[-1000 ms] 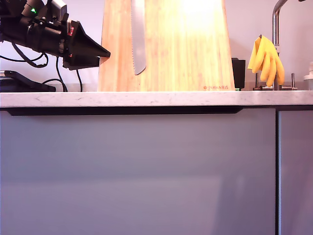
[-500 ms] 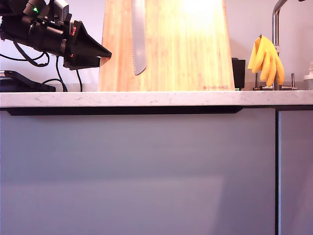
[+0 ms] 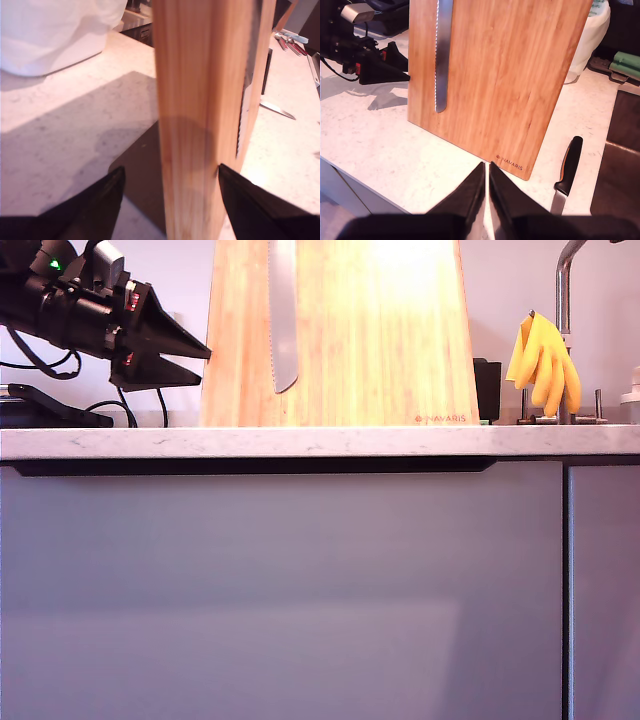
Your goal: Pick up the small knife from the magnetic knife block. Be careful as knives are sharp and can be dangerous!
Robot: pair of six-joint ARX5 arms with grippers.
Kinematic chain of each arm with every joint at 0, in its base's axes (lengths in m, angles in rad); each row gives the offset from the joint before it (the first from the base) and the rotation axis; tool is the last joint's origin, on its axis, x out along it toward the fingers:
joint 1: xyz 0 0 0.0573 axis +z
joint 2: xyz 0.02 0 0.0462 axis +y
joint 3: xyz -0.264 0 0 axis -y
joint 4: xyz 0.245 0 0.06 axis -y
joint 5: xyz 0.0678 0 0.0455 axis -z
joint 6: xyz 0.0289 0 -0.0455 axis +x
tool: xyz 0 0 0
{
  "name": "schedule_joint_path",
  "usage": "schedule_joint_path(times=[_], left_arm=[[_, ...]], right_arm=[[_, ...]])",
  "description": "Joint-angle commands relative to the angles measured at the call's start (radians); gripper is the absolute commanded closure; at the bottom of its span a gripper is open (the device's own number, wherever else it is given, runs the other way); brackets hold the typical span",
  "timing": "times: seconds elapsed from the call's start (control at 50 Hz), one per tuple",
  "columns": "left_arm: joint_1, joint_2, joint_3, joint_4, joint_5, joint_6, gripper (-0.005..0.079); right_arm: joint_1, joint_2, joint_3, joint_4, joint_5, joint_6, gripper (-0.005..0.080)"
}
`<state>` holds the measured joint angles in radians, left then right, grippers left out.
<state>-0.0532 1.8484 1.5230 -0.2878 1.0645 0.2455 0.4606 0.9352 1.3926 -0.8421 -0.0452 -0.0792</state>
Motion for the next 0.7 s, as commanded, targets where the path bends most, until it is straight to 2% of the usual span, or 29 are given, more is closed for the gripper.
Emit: schedule_joint_path(times=[0.0,0.26,0.32,0.46,0.54,0.58,0.68], left_arm=[[0.01,-0.027,0.0,-0.013,0.001,0.017,0.0202],[0.04,-0.098,0.0,-0.14,0.001,0.053,0.0229],[0.049,-0.118,0.0,-0.178,0.0,0.051,0.03],[0.066,-0.172,0.0,-0.283,-0.001,0.051,0.0602],[0.072,-0.203,0.0,-0.356,-0.003,0.051,0.0732],[0.073,-0.218,0.0,-0.389,-0.006,0.051,0.0771],[0.074,-0.252,0.0,-0.454,-0.036,0.051,0.0764]], right_arm=[[0.006,0.003,-0.021,0.002,-0.005,0.001,0.0765],[0.006,0.003,-0.021,-0.024,-0.008,0.001,0.0765],[0.006,0.003,-0.021,-0.032,-0.008,0.001,0.0765],[0.006,0.003,-0.021,-0.04,-0.008,0.001,0.0765],[0.006,0.003,-0.021,-0.039,-0.008,0.001,0.0765],[0.006,0.003,-0.021,-0.04,-0.008,0.001,0.0765],[0.006,0.003,-0.021,-0.045,-0.008,0.001,0.0765]])
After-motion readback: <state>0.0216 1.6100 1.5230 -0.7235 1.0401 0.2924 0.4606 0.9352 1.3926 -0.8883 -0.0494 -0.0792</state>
